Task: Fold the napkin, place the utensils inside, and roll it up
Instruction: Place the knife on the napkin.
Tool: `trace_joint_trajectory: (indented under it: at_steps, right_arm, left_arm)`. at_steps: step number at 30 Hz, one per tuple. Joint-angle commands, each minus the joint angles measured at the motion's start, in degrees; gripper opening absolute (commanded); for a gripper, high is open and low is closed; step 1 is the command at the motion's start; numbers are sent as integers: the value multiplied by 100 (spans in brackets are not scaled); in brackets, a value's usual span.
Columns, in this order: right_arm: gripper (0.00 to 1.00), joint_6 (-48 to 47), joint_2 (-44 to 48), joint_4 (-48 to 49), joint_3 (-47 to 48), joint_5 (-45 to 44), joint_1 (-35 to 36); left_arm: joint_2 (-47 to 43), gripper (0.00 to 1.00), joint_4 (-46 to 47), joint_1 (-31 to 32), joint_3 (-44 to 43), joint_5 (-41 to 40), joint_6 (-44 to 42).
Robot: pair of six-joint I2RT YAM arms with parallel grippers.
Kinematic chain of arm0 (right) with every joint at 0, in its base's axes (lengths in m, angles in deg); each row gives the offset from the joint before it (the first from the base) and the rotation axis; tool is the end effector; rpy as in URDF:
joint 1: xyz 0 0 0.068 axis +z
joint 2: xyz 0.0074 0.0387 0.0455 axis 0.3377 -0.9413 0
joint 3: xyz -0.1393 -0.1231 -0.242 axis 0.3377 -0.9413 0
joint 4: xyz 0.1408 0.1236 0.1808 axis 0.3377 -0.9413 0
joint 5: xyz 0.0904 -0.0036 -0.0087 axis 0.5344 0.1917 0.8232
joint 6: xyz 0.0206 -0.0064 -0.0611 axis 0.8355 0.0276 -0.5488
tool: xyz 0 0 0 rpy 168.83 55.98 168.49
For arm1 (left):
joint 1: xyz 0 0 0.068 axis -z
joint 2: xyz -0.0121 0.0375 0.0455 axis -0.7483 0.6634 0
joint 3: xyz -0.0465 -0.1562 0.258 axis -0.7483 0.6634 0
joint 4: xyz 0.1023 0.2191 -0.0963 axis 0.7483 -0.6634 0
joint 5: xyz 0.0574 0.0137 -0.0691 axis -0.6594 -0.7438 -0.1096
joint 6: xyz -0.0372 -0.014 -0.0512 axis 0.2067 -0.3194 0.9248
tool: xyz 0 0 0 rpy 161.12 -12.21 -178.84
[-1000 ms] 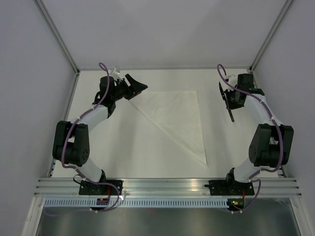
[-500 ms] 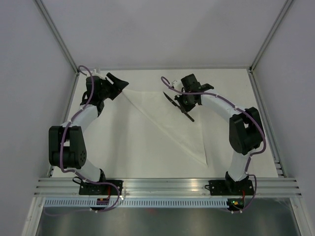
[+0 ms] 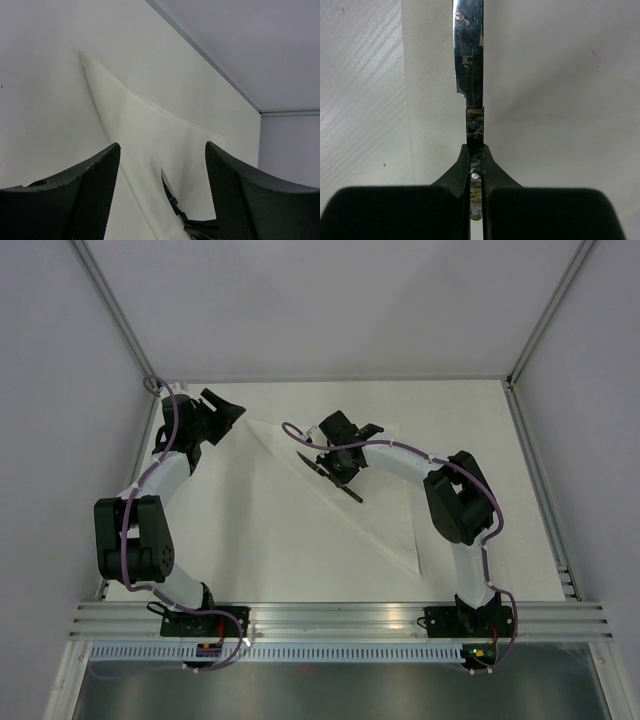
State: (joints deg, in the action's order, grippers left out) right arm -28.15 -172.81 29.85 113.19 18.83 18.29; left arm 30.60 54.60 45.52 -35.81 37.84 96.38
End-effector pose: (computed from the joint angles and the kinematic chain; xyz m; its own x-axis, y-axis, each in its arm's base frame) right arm 0.3594 0.2855 0.2041 -0.5796 -0.6880 -0.4367 -0.7588 0.6511 -0.0186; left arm 0.3760 0.0050 0.2862 -0.4309 -0.7116 -0.5549 -0.1457 0.6617 -0.7355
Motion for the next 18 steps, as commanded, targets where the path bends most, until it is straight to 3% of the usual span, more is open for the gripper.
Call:
trace_joint_trajectory:
  at_steps: [1, 18]
  right_arm:
    - [0, 346, -24, 85, 372, -284, 126]
    - [0, 909, -323, -82, 381, -311, 504]
  left_arm:
    - [16, 74, -15, -25, -241, -26, -227]
    - [69, 74, 143, -226, -110, 264, -236]
